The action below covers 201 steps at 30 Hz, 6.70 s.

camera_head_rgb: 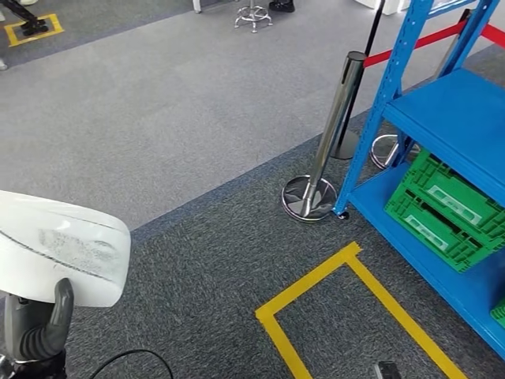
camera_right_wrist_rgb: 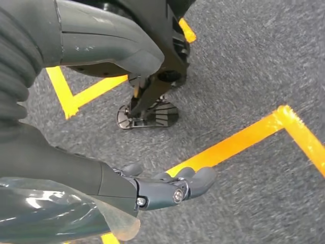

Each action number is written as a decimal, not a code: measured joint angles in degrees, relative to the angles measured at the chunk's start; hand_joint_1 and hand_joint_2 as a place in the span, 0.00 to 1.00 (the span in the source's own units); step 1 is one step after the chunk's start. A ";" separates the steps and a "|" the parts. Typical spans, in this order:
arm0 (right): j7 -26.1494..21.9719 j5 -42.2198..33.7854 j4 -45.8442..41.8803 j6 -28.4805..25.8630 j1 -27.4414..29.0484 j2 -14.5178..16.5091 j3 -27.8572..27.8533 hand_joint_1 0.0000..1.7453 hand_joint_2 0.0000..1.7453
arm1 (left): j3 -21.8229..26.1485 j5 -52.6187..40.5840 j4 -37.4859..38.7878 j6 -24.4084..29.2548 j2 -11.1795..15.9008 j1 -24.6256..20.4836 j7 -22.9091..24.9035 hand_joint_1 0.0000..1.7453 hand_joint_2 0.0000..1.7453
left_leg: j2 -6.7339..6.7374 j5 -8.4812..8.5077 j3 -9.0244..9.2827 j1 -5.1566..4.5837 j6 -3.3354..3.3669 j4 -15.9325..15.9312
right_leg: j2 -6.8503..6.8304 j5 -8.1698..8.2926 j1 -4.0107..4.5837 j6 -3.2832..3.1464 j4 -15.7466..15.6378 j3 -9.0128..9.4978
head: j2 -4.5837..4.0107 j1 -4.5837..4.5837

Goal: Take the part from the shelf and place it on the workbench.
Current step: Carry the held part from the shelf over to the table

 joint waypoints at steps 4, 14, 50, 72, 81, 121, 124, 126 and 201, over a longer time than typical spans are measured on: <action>-0.84 -0.19 3.00 -0.84 -1.41 -0.55 1.62 0.00 1.00 | 0.10 0.12 0.57 -0.78 -0.31 -0.73 -0.39 1.00 1.00 | 1.84 -3.21 -4.73 1.05 -1.12 9.89 | -3.35 -0.21 0.05 -0.01 0.02 0.01 | 0.00 -0.14; -3.25 -2.55 8.79 -2.70 -6.01 -2.16 5.92 0.00 1.00 | 0.23 -1.72 1.59 -3.85 -1.89 -3.53 -0.87 1.00 1.00 | 4.03 3.68 2.49 0.38 1.74 -6.00 | -5.57 -2.51 -0.13 2.73 1.56 0.14 | 0.00 0.11; 4.54 -14.18 1.67 -9.57 1.72 -7.76 19.77 0.00 1.00 | 0.58 -4.10 4.28 2.74 -5.30 -4.08 -0.83 1.00 1.00 | -0.16 3.43 2.33 -0.24 3.04 -5.49 | -0.87 -7.69 0.21 2.27 16.94 -8.34 | 0.00 0.67; 5.62 -20.19 -2.57 -13.11 3.26 -11.44 27.50 0.00 1.00 | 0.32 -8.96 3.60 7.39 -4.75 -3.37 -1.33 1.00 1.00 | 5.90 2.79 2.24 -0.05 0.75 -4.81 | -7.75 -1.44 0.57 1.73 0.36 0.86 | 0.00 0.31; 4.93 -24.80 -3.19 -15.62 3.01 -13.24 30.85 0.00 1.00 | 0.10 -7.83 2.97 7.79 -4.52 -3.07 -1.37 1.00 1.00 | -0.39 3.08 3.03 0.25 2.77 -5.73 | -0.84 -6.98 0.17 2.59 16.80 -8.55 | 0.00 0.93; -0.70 -42.66 -3.43 -24.72 -2.34 -21.22 52.17 0.00 1.00 | -0.07 -8.03 1.14 8.83 -2.16 -2.54 -3.08 1.00 1.00 | -2.89 1.64 1.93 0.46 0.32 -3.71 | 1.09 0.44 -0.10 0.97 0.65 -1.34 | 0.00 0.67; -0.79 -42.85 -3.43 -24.87 -2.36 -21.27 52.70 0.00 1.00 | -0.07 -8.01 1.07 8.90 -1.83 -2.72 -3.13 1.00 1.00 | 1.35 -3.16 -2.68 0.50 -0.41 6.12 | -1.31 0.11 0.00 0.23 0.38 -0.82 | 0.00 0.35; -0.79 -42.91 -3.42 -24.96 -2.34 -21.33 53.09 0.00 1.00 | -0.07 -8.01 1.07 8.95 -1.70 -2.64 -3.13 1.00 1.00 | 1.76 -4.18 -5.20 0.70 -0.64 10.94 | -2.99 -0.27 0.06 0.14 0.40 -0.47 | 0.00 0.35; -6.39 -59.41 -4.74 -30.70 -7.71 -26.06 67.77 0.00 1.00 | -0.57 -9.63 0.27 11.51 -0.60 -4.13 -3.93 1.00 1.00 | 3.05 1.96 3.99 0.36 2.84 -5.90 | -1.27 -5.96 0.29 2.98 12.77 -5.42 | 0.00 1.19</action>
